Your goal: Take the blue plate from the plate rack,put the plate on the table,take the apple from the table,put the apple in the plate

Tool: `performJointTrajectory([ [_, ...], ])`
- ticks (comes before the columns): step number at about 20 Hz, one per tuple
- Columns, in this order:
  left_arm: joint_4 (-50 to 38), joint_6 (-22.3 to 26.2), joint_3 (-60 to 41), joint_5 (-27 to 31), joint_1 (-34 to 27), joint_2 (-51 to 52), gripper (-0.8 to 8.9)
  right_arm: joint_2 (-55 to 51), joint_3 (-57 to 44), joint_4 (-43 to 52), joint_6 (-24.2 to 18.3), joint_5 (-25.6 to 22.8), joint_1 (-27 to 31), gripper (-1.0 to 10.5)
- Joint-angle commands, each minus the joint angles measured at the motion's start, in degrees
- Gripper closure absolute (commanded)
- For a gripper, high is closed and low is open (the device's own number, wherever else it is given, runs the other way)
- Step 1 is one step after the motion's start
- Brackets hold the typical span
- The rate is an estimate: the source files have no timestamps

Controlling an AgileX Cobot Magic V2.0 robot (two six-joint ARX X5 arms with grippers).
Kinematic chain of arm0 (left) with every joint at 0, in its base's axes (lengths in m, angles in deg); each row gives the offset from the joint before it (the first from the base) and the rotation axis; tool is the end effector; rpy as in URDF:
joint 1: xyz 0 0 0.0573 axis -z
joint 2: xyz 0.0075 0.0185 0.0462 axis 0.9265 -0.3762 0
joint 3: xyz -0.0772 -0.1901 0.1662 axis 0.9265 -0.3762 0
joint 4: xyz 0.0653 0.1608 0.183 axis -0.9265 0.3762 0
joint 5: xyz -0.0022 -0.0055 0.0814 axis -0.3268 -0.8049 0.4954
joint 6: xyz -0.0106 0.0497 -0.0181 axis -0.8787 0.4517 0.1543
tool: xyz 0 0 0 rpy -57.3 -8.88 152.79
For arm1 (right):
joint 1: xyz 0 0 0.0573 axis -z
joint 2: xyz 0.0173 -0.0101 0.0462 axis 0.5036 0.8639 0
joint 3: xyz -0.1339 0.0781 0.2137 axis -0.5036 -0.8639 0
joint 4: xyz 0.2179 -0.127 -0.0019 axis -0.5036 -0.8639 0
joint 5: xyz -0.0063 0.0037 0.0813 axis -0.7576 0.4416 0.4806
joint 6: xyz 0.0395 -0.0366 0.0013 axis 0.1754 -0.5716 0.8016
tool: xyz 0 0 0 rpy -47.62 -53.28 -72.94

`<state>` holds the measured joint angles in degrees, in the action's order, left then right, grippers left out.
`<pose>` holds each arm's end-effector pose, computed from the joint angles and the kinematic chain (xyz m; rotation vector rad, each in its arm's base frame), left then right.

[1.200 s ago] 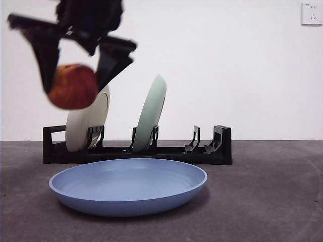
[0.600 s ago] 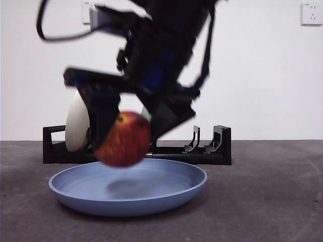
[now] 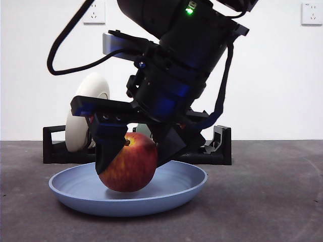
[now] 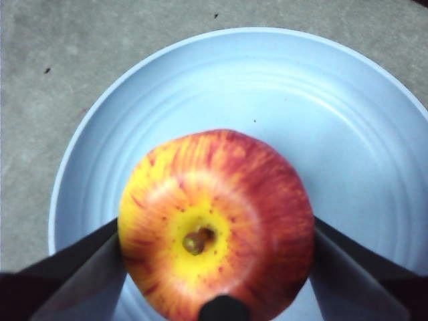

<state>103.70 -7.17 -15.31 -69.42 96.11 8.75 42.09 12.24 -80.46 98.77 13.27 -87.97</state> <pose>0.0440 -0.0177 0.3248 0.2145 0.8357 -0.2582 0.1802 0.2755 0.1662 -0.2624 0.8128 0.6652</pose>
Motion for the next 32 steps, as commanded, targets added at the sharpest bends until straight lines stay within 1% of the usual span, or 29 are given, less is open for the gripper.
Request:
performJointTrajectory([
  [1,-0.28,-1.25,-0.35,0.04,-0.26,0.11,8.22,-0.17,-0.46,0.07,0.85,-0.24,0.0,7.8],
  [2,-0.28,-1.27,-0.35,-0.11,-0.26,0.11,8.22,-0.17,-0.46,-0.59,1.01,-0.24,0.0,7.8],
  [3,-0.28,-1.27,-0.35,-0.17,-0.26,0.11,8.22,-0.17,-0.46,-1.09,1.46,-0.22,0.0,7.3],
  [5,-0.28,-1.4,-0.35,-0.31,-0.26,0.11,8.22,-0.17,-0.46,-1.49,1.95,0.35,0.0,5.5],
  [6,-0.28,-1.46,-0.35,-0.33,-0.26,0.11,8.22,-0.17,-0.46,-1.42,2.38,1.11,0.0,4.8],
  [7,-0.28,-1.46,-0.35,-0.33,-0.26,0.11,8.22,-0.17,-0.46,-1.44,3.08,1.33,0.0,4.7],
  [12,-0.28,-1.33,-0.35,-0.31,-0.26,0.11,8.22,-0.17,-0.33,-1.46,6.01,2.27,0.0,4.7],
  [16,-0.28,-1.2,-0.35,-0.31,-0.26,0.11,8.22,-0.31,1.01,-1.68,6.16,2.12,0.0,4.7],
  [20,-0.28,-1.18,-0.35,-0.28,-0.26,0.11,8.22,-2.78,5.92,-8.68,6.01,2.1,-0.02,4.7],
  [24,-0.31,-1.01,-0.35,-0.28,-0.26,0.11,8.17,-10.97,9.35,-17.25,3.8,1.14,-0.13,4.8],
  [25,-0.31,-1.03,-0.35,-0.26,-0.26,0.11,8.17,-14.1,9.57,-20.48,3.82,0.42,-0.24,4.9],
  [26,-0.31,-1.03,-0.35,-0.28,-0.26,0.11,8.17,-17.68,9.57,-24.37,3.82,-1.01,-0.46,5.8],
  [27,-0.33,-1.03,-0.35,-0.28,-0.26,0.11,8.17,-21.57,9.57,-28.79,3.82,-2.71,-0.5,7.2],
  [28,-0.33,-1.03,-0.35,-0.28,-0.26,0.11,8.17,-25.14,9.57,-32.85,3.8,-4.37,-0.5,9.1],
  [29,-0.33,-1.03,-0.35,-0.28,-0.26,0.11,8.17,-29.44,9.57,-37.33,3.74,-5.95,-0.5,9.5],
  [32,-0.35,-1.03,-0.35,-0.28,-0.26,0.09,8.17,-40.02,9.57,-45.68,3.85,-9.62,-0.42,9.5],
])
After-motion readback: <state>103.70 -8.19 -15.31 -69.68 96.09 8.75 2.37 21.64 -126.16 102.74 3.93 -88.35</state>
